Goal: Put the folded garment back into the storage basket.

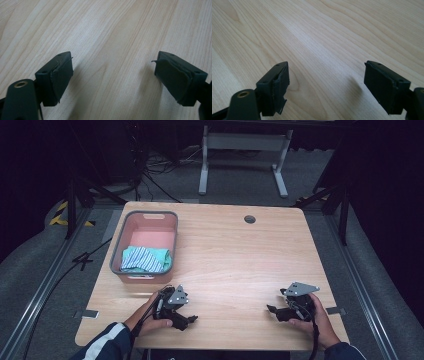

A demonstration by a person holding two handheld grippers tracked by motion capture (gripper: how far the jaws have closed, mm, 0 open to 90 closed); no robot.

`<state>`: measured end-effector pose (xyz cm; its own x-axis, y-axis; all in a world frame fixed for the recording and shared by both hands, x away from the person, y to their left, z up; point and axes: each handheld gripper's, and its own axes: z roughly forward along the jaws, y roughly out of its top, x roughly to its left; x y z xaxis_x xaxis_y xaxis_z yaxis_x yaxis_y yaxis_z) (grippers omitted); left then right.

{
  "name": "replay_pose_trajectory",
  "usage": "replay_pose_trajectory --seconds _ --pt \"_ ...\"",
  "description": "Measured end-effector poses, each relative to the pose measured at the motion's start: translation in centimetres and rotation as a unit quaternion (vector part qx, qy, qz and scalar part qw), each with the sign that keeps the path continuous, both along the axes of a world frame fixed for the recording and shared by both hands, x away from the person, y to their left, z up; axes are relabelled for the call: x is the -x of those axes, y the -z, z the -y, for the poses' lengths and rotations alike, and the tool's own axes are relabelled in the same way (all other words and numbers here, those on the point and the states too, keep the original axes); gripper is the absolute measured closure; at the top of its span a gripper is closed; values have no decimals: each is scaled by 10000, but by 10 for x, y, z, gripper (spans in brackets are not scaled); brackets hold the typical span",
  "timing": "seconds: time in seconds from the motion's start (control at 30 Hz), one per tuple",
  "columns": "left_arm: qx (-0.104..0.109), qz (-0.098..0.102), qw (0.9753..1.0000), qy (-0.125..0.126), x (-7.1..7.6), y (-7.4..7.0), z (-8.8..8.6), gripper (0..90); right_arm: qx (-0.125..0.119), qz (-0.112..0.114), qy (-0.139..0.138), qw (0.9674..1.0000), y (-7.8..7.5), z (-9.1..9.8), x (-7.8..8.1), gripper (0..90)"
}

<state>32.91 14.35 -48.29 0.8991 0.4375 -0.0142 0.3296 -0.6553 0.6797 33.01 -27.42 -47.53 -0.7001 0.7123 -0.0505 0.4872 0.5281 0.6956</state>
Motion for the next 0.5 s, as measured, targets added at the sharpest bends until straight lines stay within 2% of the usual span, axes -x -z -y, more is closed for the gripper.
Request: replay_pose_trajectory --seconds 0.07,0.17,0.2,0.3,0.5 --pt "-8 2 10000 22 -1 0 0 119 -25 -6 17 10000 4 2 1 186" --pt "-35 -17 10000 26 -3 0 2 94 -362 -37 133 9992 10 9 2 167" --pt "-49 -16 10000 37 -4 1 3 79 -400 13 140 9991 11 10 2 166" --pt "-82 -30 10000 40 -6 1 5 46 -387 21 183 9991 11 9 3 158" --pt "-100 -42 9999 57 -6 1 5 34 -378 17 262 9989 11 8 3 155"
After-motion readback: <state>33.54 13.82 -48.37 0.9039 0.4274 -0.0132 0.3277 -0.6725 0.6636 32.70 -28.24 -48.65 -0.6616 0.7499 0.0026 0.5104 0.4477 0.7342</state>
